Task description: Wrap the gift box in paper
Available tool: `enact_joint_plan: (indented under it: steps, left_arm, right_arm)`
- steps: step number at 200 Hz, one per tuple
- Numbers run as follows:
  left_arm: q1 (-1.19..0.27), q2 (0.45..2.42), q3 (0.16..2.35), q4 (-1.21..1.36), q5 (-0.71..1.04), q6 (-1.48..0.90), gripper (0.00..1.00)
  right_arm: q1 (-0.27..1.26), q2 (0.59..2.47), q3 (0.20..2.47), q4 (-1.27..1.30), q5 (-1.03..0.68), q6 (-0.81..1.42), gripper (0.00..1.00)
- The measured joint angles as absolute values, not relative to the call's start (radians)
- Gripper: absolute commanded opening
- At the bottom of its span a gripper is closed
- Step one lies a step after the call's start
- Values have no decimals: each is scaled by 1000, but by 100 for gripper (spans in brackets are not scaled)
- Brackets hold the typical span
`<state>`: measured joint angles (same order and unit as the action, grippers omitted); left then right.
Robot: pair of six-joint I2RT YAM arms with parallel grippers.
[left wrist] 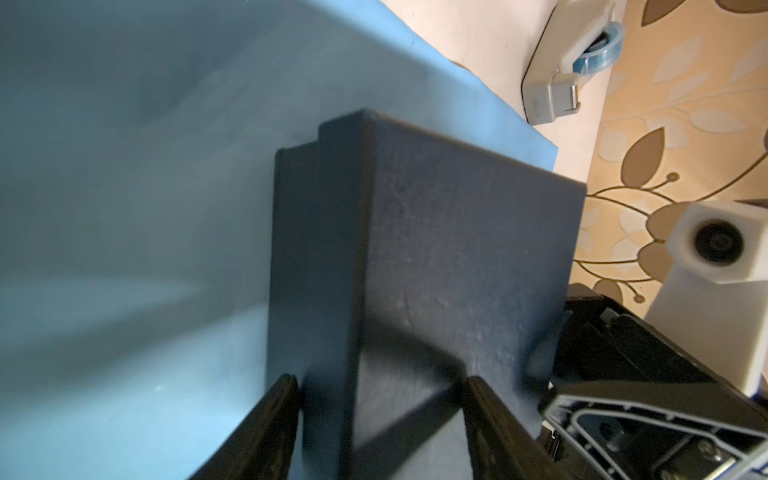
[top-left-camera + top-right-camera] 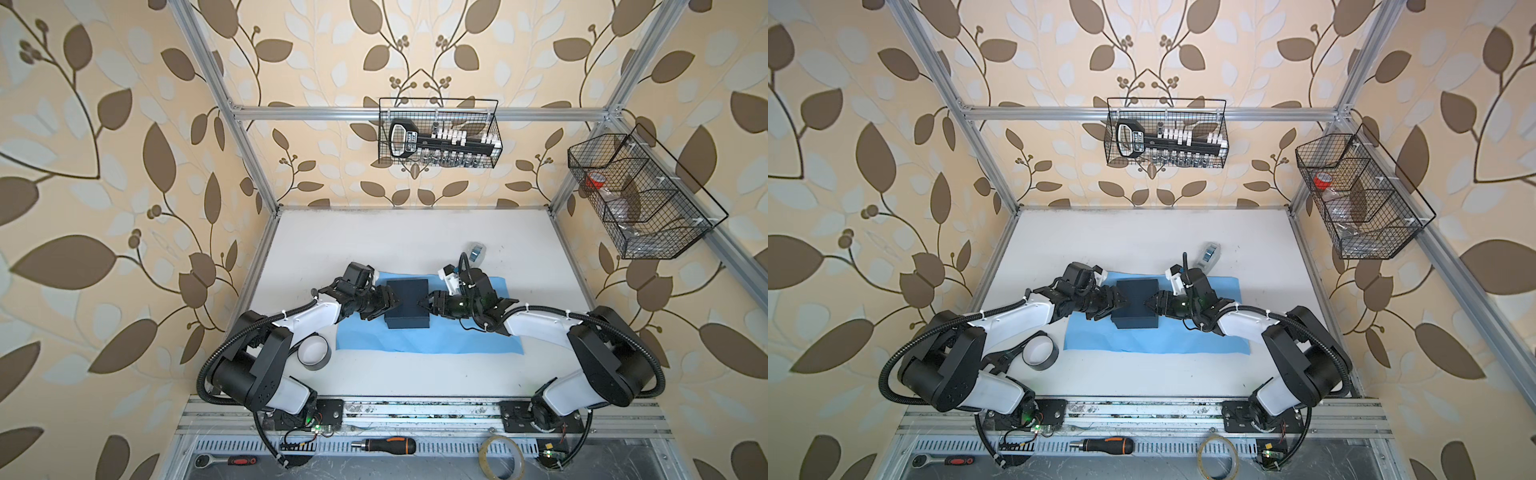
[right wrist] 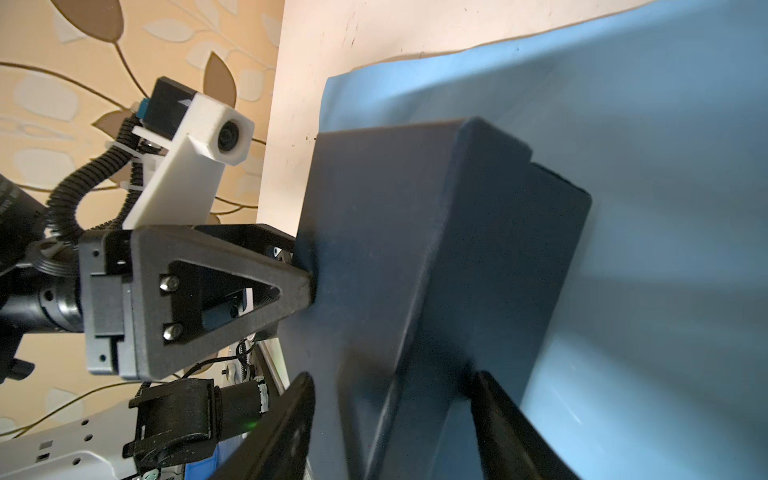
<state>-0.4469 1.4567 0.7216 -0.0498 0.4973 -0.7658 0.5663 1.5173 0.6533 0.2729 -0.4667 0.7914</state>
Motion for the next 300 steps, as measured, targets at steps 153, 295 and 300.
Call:
enact_joint_plan:
  steps: [153, 295, 300]
  left_arm:
    - [-609, 1550, 819, -64, 448, -788, 62]
    - [-609, 1575, 859, -87, 399, -762, 63]
    - [-609, 1575, 859, -86, 398, -761, 63]
  right_arm:
    - [476, 1410, 607, 110, -419, 686, 60]
    - [477, 1450, 607, 120, -419, 679, 60]
    - [477, 1452, 607, 122, -419, 679, 60]
